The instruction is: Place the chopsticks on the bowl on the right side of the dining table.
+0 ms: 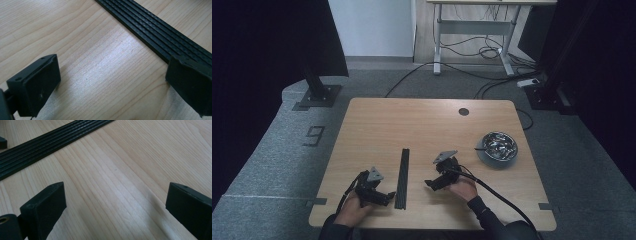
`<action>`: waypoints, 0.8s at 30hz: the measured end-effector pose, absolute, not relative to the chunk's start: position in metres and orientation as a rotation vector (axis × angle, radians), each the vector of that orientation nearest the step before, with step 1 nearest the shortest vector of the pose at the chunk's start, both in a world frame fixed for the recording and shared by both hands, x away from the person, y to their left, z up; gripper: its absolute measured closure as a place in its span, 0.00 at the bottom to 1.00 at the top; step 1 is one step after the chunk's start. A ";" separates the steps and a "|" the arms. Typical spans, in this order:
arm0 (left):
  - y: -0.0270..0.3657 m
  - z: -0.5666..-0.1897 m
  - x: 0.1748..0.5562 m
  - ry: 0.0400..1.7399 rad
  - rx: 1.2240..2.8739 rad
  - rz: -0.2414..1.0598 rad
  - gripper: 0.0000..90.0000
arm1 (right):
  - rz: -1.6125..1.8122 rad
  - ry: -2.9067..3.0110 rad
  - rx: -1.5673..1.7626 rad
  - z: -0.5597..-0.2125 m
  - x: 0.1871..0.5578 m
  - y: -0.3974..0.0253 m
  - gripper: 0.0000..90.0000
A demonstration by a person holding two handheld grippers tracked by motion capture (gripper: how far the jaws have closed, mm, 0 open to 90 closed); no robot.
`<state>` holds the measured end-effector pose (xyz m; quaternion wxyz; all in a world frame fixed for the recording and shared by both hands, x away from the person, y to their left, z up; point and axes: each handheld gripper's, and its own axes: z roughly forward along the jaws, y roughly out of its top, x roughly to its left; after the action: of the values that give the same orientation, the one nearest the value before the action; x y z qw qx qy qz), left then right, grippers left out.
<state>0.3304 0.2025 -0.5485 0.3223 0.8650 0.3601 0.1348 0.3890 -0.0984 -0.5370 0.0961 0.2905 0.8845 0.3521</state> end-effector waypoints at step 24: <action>0.203 -0.548 0.331 0.944 2.272 0.354 0.00 | 1.044 2.614 0.836 -0.533 0.404 -0.050 0.02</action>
<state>0.3305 0.2026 -0.5484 0.3222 0.8652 0.3596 0.1350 0.4040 -0.0499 -0.5327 0.1022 0.2832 0.8856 0.3537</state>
